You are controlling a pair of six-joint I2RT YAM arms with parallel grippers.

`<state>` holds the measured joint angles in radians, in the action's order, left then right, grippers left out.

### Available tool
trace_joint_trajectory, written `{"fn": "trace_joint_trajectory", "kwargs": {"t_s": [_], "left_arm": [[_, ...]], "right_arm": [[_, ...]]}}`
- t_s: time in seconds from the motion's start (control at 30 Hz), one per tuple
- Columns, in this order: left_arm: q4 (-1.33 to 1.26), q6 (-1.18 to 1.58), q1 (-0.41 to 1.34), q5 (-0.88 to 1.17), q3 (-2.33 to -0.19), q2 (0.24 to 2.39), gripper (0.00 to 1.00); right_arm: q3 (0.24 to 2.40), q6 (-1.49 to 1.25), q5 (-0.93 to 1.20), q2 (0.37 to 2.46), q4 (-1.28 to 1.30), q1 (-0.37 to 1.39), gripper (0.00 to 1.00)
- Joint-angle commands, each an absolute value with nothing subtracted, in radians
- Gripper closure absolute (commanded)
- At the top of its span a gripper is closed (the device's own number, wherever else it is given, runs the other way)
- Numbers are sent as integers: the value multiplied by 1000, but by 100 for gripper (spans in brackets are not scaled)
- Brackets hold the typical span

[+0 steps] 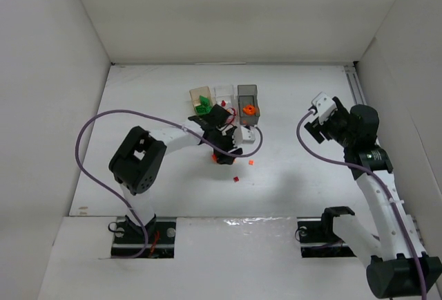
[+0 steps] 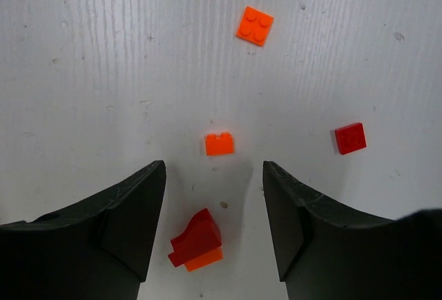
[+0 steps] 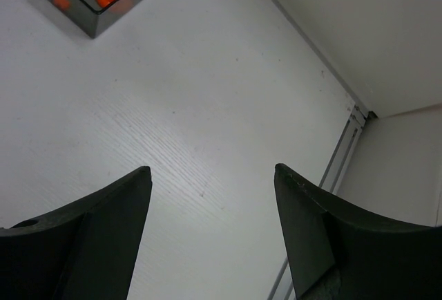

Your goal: Sort the legos into containers by color

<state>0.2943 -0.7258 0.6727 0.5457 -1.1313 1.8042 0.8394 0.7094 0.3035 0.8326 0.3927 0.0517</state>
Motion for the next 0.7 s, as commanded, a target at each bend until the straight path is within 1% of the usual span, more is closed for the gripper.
{"fn": "trace_joint_trajectory", "kwargs": {"t_s": [0.0, 0.07, 0.3, 0.4, 0.67], "left_arm": [[285, -749, 696, 526, -1163, 1793, 45], [328, -749, 696, 526, -1205, 1836, 45], [339, -749, 706, 483, -1235, 1879, 46], [351, -735, 706, 463, -1259, 1893, 51], [371, -735, 724, 434, -1250, 1902, 55]], "right_arm": [[850, 690, 316, 824, 382, 44, 23], [859, 701, 316, 824, 391, 44, 23], [859, 701, 316, 833, 371, 44, 23], [870, 710, 316, 842, 371, 44, 23], [879, 730, 307, 871, 362, 35, 23]]}}
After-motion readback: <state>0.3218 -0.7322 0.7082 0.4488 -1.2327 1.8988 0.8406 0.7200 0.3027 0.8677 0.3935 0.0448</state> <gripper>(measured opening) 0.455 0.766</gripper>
